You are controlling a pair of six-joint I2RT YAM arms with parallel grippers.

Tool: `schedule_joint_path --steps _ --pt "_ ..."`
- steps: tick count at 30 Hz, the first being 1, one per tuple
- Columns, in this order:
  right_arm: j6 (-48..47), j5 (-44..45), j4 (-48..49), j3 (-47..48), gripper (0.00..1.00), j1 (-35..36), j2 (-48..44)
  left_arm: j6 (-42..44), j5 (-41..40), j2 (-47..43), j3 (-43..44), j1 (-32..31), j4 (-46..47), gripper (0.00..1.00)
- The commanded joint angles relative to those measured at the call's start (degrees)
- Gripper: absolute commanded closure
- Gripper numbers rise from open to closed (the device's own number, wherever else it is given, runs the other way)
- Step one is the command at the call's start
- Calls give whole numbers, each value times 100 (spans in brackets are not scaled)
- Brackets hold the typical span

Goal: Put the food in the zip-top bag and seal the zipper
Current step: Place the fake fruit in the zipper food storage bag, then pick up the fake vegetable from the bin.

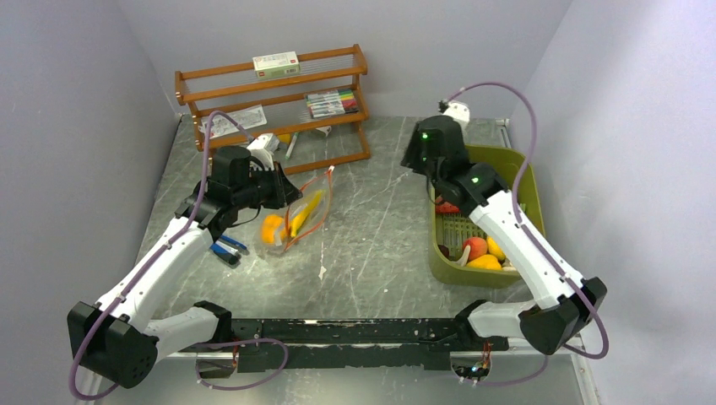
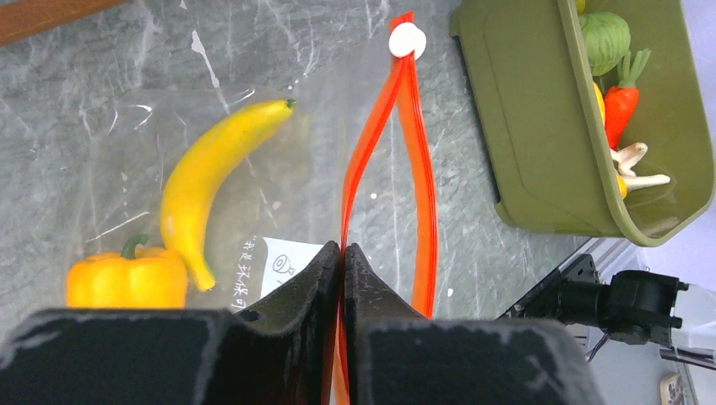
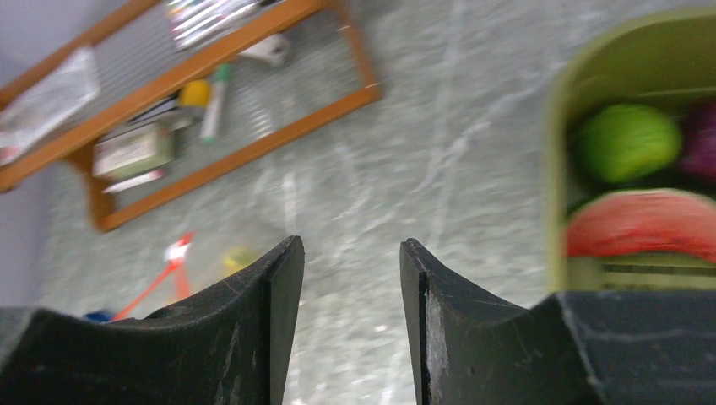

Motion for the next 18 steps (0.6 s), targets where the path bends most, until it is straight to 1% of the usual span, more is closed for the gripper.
schedule_joint_path --steps 1,4,7,8,12,18 --pt "-1236 562 -712 214 49 -693 -213 152 -90 1 165 -35 -135 93" --pt "-1580 614 -952 236 48 -1167 -59 98 -7 -35 100 -35 -47 93" --pt "-1661 1116 -1072 71 46 -1429 42 98 21 -47 67 -35 7 93" --pt "-1708 1163 -1032 -34 45 -1542 56 110 31 -36 75 -35 -7 93" --pt "-1948 866 -579 -501 41 -2227 97 203 19 19 127 -35 -111 93" --pt "-2254 420 52 -853 37 -2943 479 217 61 -7 126 -35 -94 93"
